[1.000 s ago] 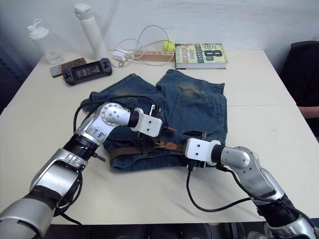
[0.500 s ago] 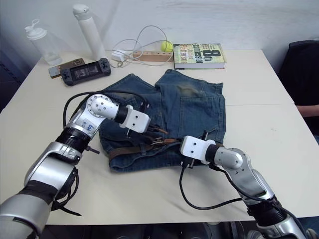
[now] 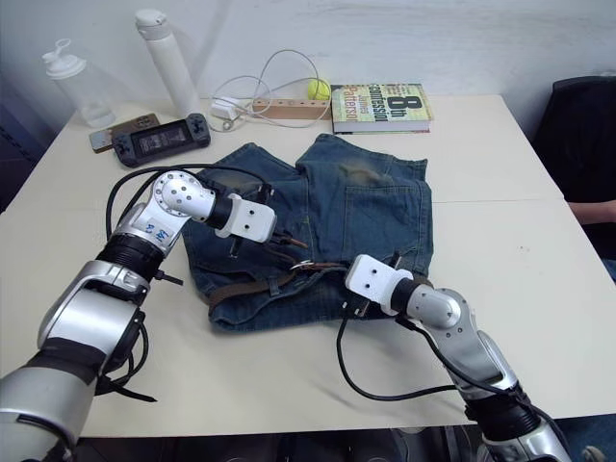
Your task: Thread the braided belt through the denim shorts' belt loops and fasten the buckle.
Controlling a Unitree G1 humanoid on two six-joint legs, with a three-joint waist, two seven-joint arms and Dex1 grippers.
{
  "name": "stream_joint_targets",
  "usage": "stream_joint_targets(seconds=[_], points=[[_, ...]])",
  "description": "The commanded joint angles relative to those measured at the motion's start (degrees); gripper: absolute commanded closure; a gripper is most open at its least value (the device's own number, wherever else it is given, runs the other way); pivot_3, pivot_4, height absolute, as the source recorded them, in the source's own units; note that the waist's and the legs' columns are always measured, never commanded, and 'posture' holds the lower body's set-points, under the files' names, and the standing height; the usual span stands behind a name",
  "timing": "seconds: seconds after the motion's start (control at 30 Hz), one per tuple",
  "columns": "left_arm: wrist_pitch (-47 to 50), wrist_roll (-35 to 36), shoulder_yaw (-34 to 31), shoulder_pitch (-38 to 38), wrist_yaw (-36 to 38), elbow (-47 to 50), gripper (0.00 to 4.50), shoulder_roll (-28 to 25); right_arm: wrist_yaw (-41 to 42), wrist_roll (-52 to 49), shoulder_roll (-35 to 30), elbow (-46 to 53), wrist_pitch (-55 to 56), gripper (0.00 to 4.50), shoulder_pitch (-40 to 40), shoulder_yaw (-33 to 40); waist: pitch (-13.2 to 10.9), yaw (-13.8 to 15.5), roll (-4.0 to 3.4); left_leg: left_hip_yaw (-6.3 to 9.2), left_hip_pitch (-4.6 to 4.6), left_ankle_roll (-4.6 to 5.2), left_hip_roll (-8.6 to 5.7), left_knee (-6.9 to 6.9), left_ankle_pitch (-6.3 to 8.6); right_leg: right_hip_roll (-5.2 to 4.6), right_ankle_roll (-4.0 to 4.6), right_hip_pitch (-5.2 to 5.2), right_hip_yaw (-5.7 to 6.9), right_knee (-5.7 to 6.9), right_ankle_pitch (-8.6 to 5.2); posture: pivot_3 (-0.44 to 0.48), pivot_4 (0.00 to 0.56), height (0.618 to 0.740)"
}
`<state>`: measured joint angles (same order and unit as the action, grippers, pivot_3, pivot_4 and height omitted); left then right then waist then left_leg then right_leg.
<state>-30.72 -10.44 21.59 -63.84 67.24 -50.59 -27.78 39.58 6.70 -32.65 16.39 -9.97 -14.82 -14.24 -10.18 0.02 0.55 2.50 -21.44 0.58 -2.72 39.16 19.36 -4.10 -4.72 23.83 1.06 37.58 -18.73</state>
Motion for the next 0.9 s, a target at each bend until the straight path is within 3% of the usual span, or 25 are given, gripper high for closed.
stream_joint_targets(seconds=[0.03, 0.1, 0.4, 0.5, 0.63, 0.73, 0.9], points=[[1.1, 0.1, -0.7, -0.4, -0.8, 1.2, 4.5, 1.6, 1.0, 4.7, -2.2, 0.9, 5.6, 2.59, -1.4, -3.0, 0.0, 0.0, 0.0, 0.0, 0.0, 0.0, 0.0, 0.0, 0.0, 0.0, 0.0, 0.0, 0.01, -0.01, 0.0, 0.0, 0.15, 0.735], [1.4, -0.1, -0.7, -0.3, -1.0, 1.4, 4.5, 2.1, 0.2, 8.0, -3.0, -0.3, 8.2, 1.77, -2.2, -4.3, 0.0, -0.1, 0.0, -0.01, 0.0, 0.0, 0.0, 0.0, 0.0, 0.0, 0.0, 0.02, -0.01, 0.01, 0.0, 0.0, 0.15, 0.735], [1.5, -0.7, -0.8, -0.2, -1.4, 1.2, 4.5, 1.9, -2.2, 11.0, 0.0, -4.2, 11.8, 1.77, -4.6, -5.0, 0.0, -0.1, 0.0, -0.02, 0.0, -0.01, 0.0, 0.03, 0.0, 0.07, 0.0, 0.12, -0.13, 0.11, 0.0, 0.0, 0.15, 0.735], [1.3, -0.6, -1.1, 0.0, -1.2, 1.0, 4.5, 1.0, -2.5, 10.4, 0.7, -4.6, 12.0, 2.57, -4.8, -4.5, 0.0, -0.2, 0.0, -0.01, 0.0, -0.01, -0.01, 0.03, 0.0, 0.06, 0.0, 0.12, -0.12, 0.11, 0.0, 0.0, 0.15, 0.735], [2.8, 1.7, -1.7, 0.3, 3.7, 1.2, 4.5, -0.3, -3.0, 9.6, 1.8, -4.1, 11.0, 4.43, -4.3, -3.6, 0.0, -0.2, 0.0, -0.02, 0.0, -0.01, -0.01, 0.03, 0.0, 0.07, 0.0, 0.13, -0.14, 0.12, 0.0, 0.0, 0.15, 0.735], [3.6, 3.7, -1.2, 1.3, 10.5, 3.2, 4.5, -2.0, -3.7, 9.2, 3.0, -3.2, 9.0, 4.47, -3.8, -2.7, 0.0, -0.3, 0.0, -0.02, 0.0, -0.01, -0.01, 0.03, -0.01, 0.08, 0.0, 0.13, -0.15, 0.14, 0.0, 0.0, 0.15, 0.735], [0.4, 3.4, -0.9, 0.5, 11.7, 3.7, 4.5, -2.2, -3.9, 8.3, 4.0, -1.9, 5.4, 4.47, -2.8, -1.2, 0.0, -0.1, 0.0, -0.01, -0.01, -0.01, -0.01, 0.04, 0.0, 0.06, 0.0, 0.13, -0.16, 0.14, 0.0, 0.0, 0.15, 0.735]])
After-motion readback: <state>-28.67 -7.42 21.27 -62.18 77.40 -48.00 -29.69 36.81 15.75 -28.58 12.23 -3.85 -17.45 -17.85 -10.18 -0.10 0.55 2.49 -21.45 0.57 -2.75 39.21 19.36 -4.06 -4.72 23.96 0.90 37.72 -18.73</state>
